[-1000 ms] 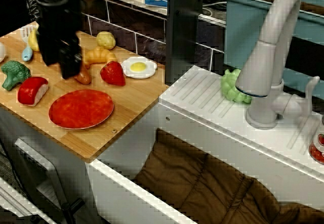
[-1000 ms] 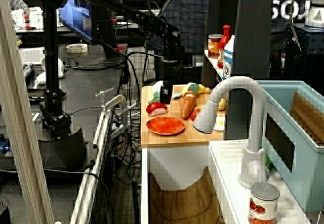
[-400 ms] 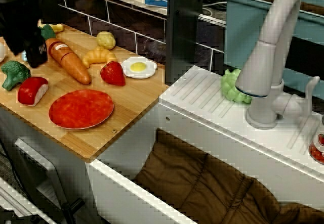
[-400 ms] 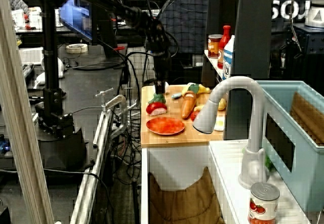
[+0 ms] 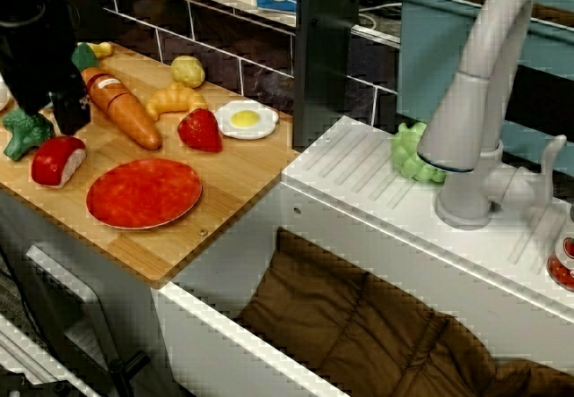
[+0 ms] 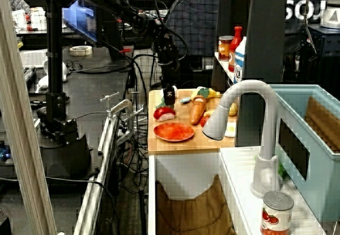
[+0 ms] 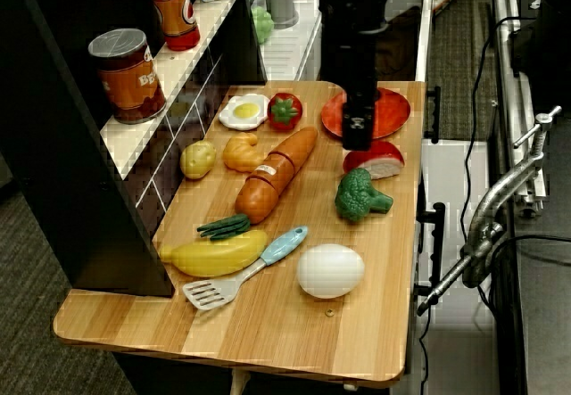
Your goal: Put sushi on plate
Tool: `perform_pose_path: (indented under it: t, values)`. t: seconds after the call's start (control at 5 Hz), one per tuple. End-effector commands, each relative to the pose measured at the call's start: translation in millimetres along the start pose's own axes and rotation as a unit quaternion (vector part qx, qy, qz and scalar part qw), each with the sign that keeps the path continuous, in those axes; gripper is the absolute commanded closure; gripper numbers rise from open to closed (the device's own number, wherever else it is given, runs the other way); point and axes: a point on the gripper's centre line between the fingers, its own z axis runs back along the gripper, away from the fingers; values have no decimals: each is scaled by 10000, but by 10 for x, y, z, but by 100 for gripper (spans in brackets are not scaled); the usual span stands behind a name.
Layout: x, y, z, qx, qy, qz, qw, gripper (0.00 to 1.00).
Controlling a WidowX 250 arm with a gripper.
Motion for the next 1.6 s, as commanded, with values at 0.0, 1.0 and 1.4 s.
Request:
perform_pose_path:
  t: [0.0,1.0,1.4]
  values:
    - [15,-194,228,64,168,650,9977,0]
    - [-57,147,123,139,130,405,9990,0]
    - [-115,77,71,30,148,843,9963,0]
